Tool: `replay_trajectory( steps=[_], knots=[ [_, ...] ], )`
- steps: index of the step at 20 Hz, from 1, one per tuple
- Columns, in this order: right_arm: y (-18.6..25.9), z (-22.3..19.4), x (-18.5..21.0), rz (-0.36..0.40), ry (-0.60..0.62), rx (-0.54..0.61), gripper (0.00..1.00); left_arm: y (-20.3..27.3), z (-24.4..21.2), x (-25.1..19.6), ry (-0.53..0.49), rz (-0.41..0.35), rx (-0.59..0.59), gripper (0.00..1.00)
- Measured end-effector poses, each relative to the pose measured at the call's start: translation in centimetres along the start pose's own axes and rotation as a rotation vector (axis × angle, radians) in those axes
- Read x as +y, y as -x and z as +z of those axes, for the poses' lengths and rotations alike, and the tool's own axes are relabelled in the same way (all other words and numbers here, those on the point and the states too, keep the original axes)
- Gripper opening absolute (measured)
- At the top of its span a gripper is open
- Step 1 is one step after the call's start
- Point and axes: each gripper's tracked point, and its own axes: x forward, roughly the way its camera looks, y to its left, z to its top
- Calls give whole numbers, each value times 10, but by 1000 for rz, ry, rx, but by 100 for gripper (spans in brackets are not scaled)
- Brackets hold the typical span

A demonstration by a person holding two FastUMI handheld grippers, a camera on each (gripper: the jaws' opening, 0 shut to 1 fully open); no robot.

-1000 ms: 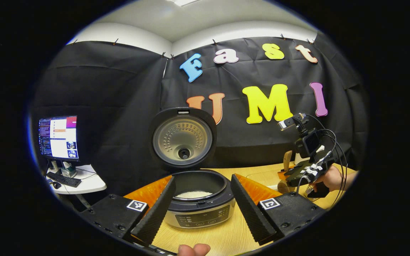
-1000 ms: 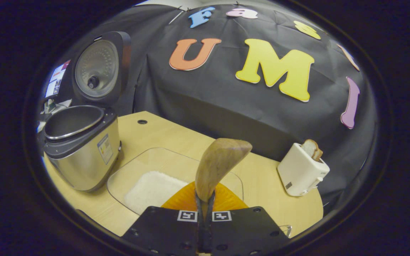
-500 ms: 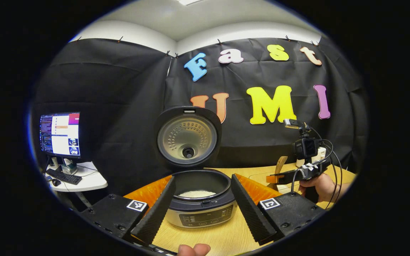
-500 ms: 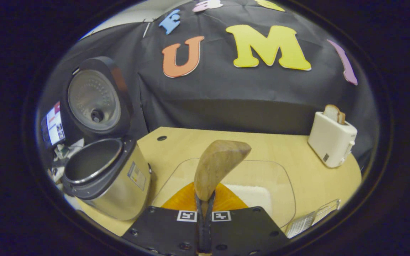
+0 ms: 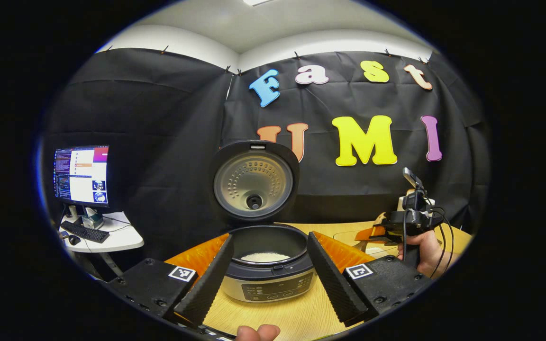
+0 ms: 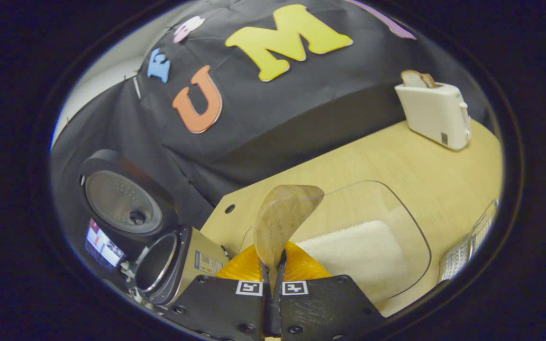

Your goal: Close the left gripper, press the button to open the rice cooker; take a wooden spoon from the chopstick holder with the right hand, scoop a spoonful of rice and pour it into the rice cooker, then put the wooden spoon back into the chopstick holder.

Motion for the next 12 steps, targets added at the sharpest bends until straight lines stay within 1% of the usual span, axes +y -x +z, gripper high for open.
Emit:
replay_trajectory(
  steps=[3,6,12],
  knots=[
    [5,12,-10,41,-128,6,0,-1,-1,1,-2,5,2,99],
    [8,20,-13,74,-174,16,0,-1,-2,2,6,12,6,99],
    [26,55,-25,117,-266,-59,0,2,3,16,-8,45,-6,99]
  ],
)
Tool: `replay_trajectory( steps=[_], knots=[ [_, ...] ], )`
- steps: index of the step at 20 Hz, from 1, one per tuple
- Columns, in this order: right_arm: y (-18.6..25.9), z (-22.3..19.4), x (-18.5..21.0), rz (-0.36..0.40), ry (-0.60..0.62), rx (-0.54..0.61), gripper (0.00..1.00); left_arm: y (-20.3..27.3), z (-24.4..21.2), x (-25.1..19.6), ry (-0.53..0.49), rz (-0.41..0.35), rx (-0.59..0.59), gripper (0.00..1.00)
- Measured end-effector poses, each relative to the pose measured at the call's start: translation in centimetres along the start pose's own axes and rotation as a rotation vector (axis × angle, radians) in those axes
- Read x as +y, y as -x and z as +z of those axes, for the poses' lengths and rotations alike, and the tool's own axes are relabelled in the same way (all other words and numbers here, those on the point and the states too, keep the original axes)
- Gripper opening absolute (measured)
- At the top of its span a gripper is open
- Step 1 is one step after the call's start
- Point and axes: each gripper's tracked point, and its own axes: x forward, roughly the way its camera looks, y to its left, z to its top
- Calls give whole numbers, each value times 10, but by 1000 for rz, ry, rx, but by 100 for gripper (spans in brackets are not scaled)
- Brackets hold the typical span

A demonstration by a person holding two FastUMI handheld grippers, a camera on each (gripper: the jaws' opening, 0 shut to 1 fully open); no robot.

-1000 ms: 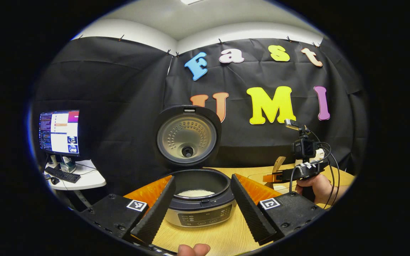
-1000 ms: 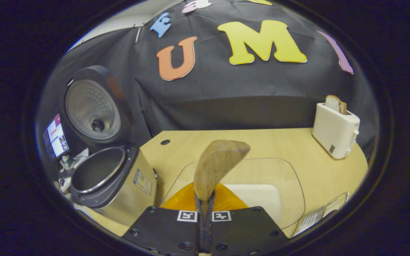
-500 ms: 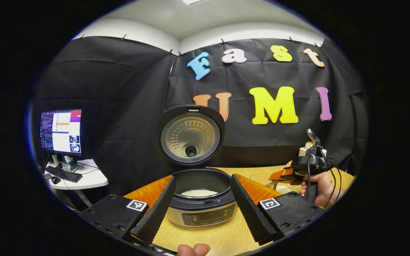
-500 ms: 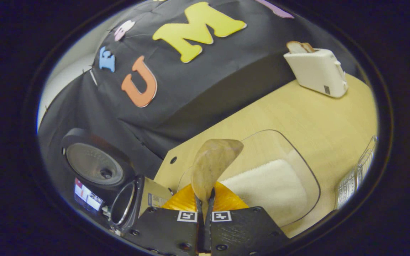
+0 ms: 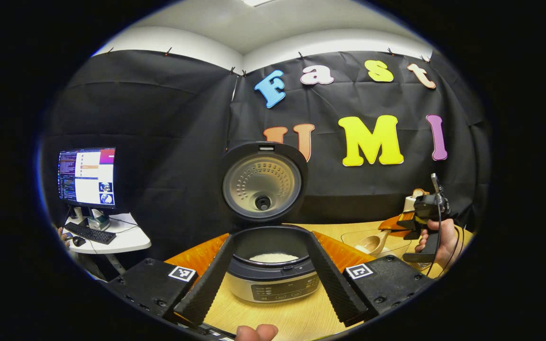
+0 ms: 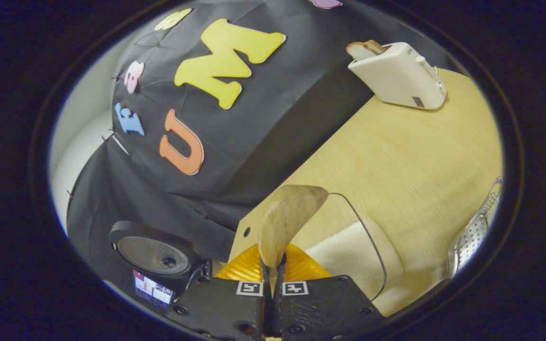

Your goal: Close the left gripper, press the button to open the rice cooker; take a wooden spoon from the chopstick holder with the right hand, scoop a spoonful of rice and pour it into the rice cooker, then put the wooden spoon back into the chopstick holder.

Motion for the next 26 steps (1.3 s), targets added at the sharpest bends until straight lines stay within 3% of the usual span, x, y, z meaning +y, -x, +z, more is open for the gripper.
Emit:
replay_trajectory(
  steps=[5,10,17,18,19,26],
  knots=[
    [14,25,9,32,-26,-41,0,3,4,8,-8,7,-13,99],
    [25,27,53,92,11,-29,1,4,4,17,-29,9,-19,99],
    [14,-6,137,184,78,31,0,7,-2,32,-16,23,6,99],
    [9,-12,147,194,87,43,0,7,-2,33,-14,19,7,94],
    [5,-19,157,200,100,54,0,7,-1,34,-14,16,7,99],
    [-21,-66,213,221,272,96,0,11,-3,43,-29,22,13,99]
  ],
)
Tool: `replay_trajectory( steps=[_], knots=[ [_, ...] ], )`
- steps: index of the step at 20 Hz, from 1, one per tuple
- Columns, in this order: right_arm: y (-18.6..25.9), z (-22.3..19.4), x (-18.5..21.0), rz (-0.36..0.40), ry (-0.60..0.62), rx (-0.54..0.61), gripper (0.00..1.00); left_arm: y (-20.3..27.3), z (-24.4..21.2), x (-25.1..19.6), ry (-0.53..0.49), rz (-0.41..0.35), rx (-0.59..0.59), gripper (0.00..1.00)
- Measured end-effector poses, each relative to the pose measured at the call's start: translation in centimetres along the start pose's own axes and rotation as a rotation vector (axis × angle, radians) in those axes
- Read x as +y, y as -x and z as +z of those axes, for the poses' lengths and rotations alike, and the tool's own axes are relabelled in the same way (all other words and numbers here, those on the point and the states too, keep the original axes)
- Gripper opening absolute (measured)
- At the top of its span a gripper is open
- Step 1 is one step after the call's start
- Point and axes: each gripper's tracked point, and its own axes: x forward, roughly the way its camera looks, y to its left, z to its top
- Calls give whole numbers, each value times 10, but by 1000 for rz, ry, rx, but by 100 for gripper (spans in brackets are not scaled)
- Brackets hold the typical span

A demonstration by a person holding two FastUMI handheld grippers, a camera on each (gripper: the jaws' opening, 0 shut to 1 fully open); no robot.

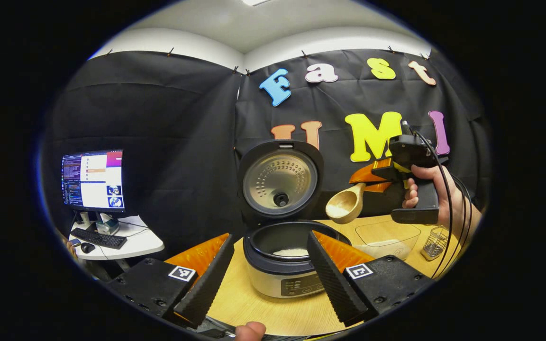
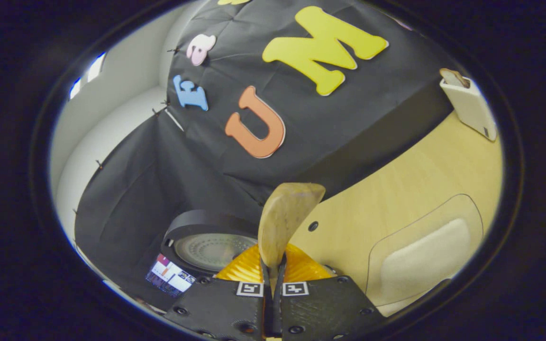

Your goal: Close the left gripper, press the button to open the rice cooker; take a wooden spoon from the chopstick holder with the right hand, scoop a spoonful of rice and pour it into the rice cooker, then put the wooden spoon back into the chopstick holder.

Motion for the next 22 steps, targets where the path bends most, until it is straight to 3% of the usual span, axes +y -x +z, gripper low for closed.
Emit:
replay_trajectory(
  steps=[10,15,22],
  knots=[
    [-32,-39,52,3,269,29,0,4,0,12,-5,5,1,99],
    [-48,-62,65,12,464,67,0,6,-1,13,-8,5,-1,99],
    [-61,-77,60,-35,745,60,0,4,-7,17,22,7,15,99]
  ],
)
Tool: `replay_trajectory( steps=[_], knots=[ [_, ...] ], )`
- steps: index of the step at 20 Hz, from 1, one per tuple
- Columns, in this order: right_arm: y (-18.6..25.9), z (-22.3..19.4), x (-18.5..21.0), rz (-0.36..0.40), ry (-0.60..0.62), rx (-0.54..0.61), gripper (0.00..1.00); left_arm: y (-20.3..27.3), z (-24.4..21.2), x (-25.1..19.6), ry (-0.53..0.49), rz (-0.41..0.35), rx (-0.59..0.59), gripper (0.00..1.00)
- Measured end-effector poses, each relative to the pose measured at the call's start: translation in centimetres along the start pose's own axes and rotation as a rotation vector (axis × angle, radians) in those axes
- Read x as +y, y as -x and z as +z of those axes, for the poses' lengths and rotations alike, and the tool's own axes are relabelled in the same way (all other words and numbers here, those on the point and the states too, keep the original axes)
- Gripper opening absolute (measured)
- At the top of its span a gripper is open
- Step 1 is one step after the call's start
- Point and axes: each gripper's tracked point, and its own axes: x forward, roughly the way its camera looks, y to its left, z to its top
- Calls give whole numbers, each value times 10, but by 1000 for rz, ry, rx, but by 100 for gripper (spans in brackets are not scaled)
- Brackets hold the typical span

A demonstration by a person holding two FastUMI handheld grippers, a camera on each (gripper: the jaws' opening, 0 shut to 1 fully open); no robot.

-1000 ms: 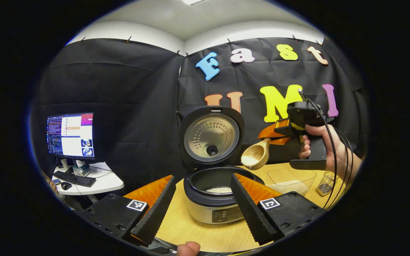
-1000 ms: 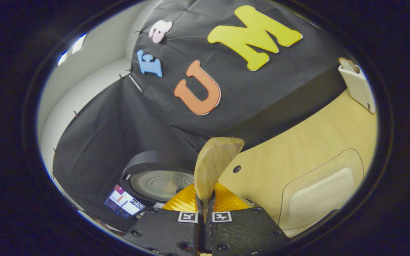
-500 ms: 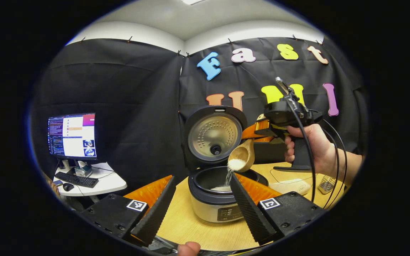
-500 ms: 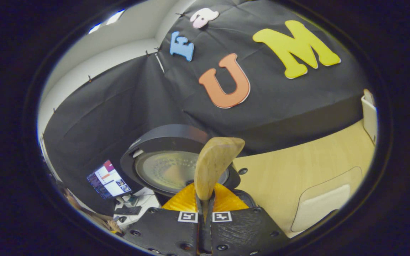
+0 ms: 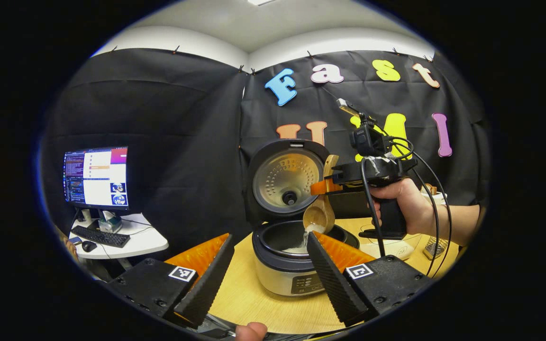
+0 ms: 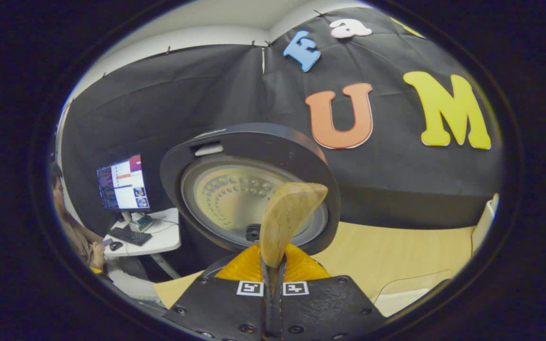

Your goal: Close the left gripper, press the button to open the rice cooker; take a wooden spoon from the chopstick holder with the right hand, scoop a spoonful of rice and pour it into the rice cooker, then put the wooden spoon back into the chopstick holder.

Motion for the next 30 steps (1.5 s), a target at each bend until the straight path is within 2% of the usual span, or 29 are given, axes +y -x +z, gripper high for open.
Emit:
replay_trajectory(
  steps=[4,10,17,24,30],
  knots=[
    [-2,-1,11,0,95,-7,0,-1,4,1,4,7,-5,99],
    [2,1,22,-54,329,-7,0,2,7,-1,22,-6,-17,99],
    [5,0,24,-77,397,-3,0,4,9,-3,28,-16,-24,99],
    [24,4,20,-3,208,-2,0,7,14,-7,82,-45,-32,99],
    [77,28,-24,2,-113,-87,0,11,22,-16,88,-61,-50,99]
  ],
)
